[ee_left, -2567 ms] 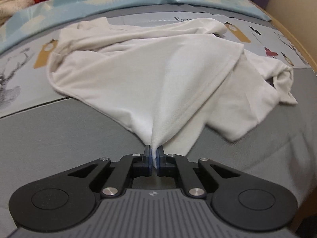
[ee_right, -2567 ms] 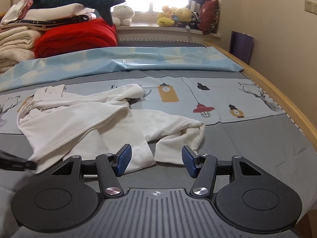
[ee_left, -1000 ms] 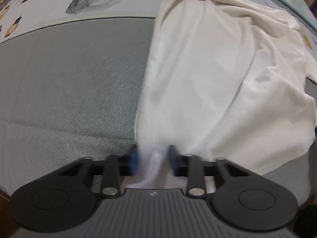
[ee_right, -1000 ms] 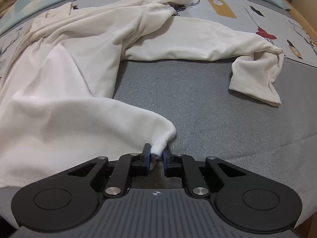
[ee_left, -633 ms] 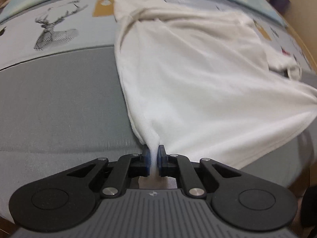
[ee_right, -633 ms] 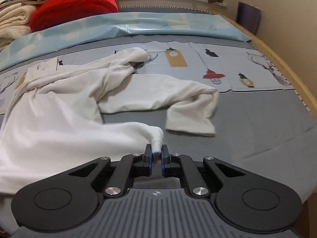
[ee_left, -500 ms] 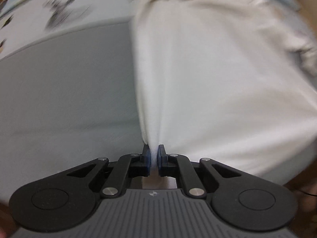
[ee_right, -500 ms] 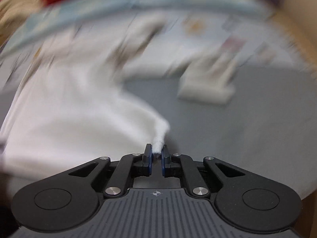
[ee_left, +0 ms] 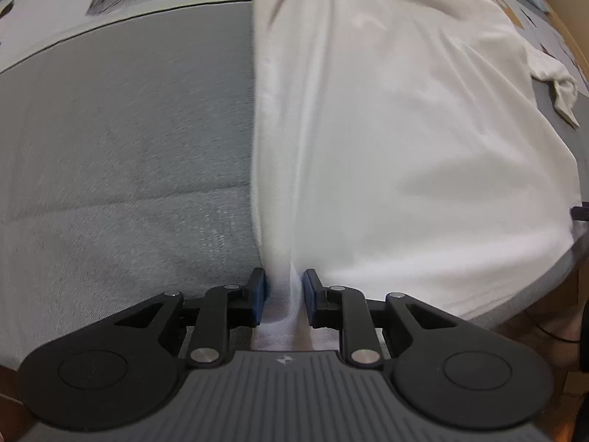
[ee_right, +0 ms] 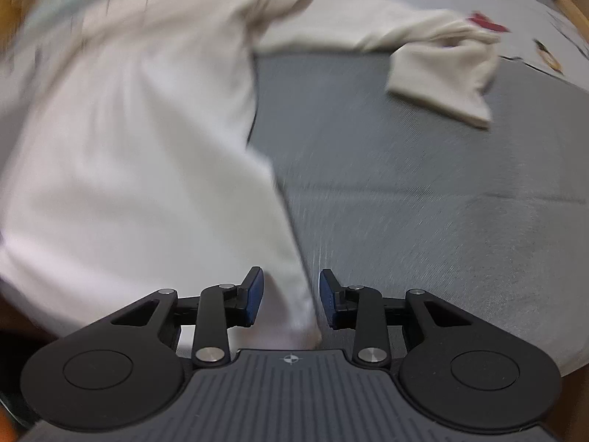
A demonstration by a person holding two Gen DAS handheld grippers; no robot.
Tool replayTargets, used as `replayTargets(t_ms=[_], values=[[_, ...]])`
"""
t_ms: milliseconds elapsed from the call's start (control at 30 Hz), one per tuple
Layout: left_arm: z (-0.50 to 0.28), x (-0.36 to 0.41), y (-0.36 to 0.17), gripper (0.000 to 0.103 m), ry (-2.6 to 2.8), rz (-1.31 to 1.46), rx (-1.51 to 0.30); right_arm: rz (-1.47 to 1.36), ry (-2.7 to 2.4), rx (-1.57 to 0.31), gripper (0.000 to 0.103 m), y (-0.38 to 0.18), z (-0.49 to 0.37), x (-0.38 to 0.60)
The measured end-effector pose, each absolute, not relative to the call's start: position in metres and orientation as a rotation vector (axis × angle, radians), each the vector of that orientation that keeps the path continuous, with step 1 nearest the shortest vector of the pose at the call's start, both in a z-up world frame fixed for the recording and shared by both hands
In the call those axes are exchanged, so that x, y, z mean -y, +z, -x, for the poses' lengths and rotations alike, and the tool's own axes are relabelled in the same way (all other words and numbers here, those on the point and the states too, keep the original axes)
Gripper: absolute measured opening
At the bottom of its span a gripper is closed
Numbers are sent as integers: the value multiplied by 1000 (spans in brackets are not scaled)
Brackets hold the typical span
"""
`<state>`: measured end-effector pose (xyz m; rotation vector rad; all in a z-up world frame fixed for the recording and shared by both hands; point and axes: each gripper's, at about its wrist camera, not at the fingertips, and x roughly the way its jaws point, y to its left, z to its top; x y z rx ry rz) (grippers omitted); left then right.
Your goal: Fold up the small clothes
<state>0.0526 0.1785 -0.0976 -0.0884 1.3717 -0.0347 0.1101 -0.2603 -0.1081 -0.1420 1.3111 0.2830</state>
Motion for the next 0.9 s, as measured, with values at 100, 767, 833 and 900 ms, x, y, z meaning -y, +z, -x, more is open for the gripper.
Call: replayTargets(t_ms=[100,767,833,900], values=[[-52,-166,-89,9,-120,77,-1320,159,329,-1279,4,-102,-107,256],[-49,-158,-84,15,-155,108,-1295,42,203,-1200,20,-89,-109,295],[-53,-162,-86,15,-161,130,-1310,81,213,-1239,22,-100,-108,289],[-56,-157,-97,15,-160,79,-1370,179,208,-1311,24,-116,-109,277]])
